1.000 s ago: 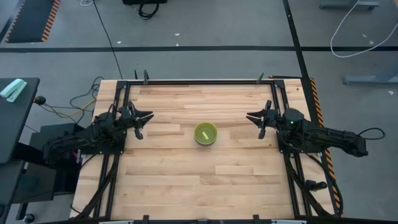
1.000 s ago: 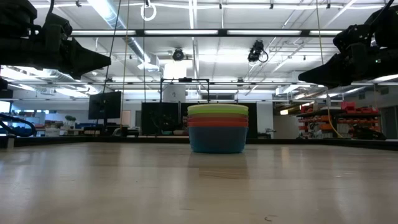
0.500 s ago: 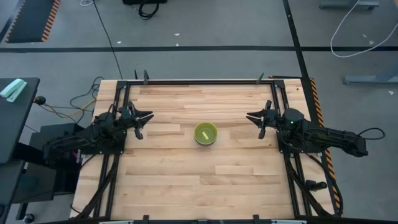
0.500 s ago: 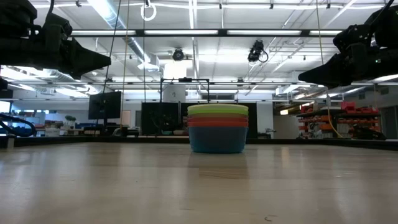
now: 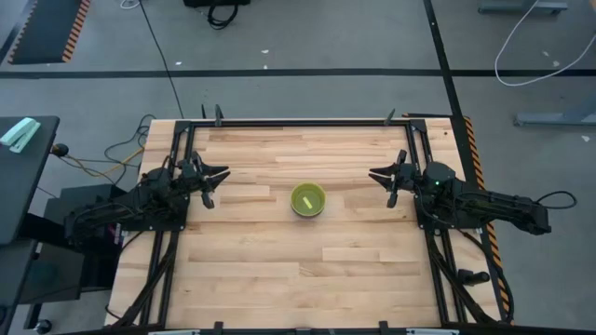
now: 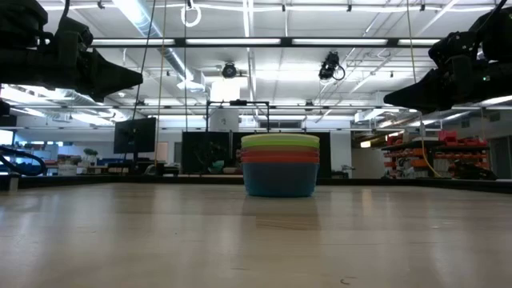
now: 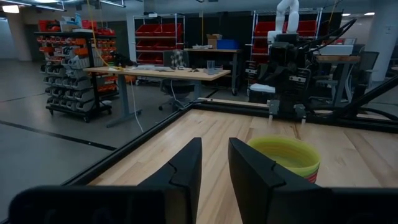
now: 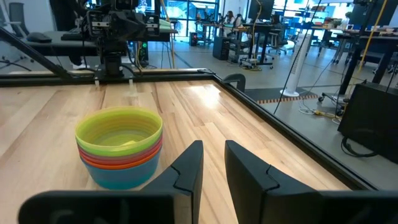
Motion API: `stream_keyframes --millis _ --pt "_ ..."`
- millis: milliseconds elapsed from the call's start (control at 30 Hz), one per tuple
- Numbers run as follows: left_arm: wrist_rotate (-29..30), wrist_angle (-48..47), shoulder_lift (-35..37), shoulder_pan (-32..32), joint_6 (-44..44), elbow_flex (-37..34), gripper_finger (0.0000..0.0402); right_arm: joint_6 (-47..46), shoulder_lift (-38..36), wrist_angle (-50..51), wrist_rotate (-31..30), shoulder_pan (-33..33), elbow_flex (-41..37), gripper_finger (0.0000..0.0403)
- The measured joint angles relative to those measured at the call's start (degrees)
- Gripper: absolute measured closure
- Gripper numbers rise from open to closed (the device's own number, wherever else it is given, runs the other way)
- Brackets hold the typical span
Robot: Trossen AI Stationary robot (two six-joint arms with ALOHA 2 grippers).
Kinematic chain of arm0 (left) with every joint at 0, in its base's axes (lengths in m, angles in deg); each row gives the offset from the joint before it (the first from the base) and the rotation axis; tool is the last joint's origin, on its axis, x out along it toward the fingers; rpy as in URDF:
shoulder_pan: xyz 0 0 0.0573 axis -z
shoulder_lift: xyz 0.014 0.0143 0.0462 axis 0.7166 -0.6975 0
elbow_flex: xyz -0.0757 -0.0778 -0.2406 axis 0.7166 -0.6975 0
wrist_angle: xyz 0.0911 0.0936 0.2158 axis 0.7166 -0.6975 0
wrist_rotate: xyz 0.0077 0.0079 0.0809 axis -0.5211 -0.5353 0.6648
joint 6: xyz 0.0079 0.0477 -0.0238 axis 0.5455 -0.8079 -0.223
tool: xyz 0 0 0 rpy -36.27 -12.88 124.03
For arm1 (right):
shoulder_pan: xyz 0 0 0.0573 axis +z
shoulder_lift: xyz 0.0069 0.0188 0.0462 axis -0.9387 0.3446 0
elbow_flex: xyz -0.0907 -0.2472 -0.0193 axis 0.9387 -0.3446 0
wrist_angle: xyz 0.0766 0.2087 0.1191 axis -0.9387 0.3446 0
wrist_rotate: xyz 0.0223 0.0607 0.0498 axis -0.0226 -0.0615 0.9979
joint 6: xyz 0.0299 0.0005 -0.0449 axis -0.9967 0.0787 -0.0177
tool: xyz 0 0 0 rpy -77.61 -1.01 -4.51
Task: Nest bowls inside each other
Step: Return to Home Position
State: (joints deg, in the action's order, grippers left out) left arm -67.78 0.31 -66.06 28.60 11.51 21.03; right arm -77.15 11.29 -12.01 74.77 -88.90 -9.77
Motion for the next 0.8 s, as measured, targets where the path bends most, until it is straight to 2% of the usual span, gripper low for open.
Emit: stream_keyframes --millis 400,800 --pt "0.0 0.0 0.0 0.0 0.0 0.0 0.0323 0.0 0.0 0.0 0.0 0.0 0.0 0.0328" --pt "0.0 0.0 0.0 0.0 0.0 0.0 0.0316 0.0 0.0 0.0 0.0 0.0 0.0 0.0328"
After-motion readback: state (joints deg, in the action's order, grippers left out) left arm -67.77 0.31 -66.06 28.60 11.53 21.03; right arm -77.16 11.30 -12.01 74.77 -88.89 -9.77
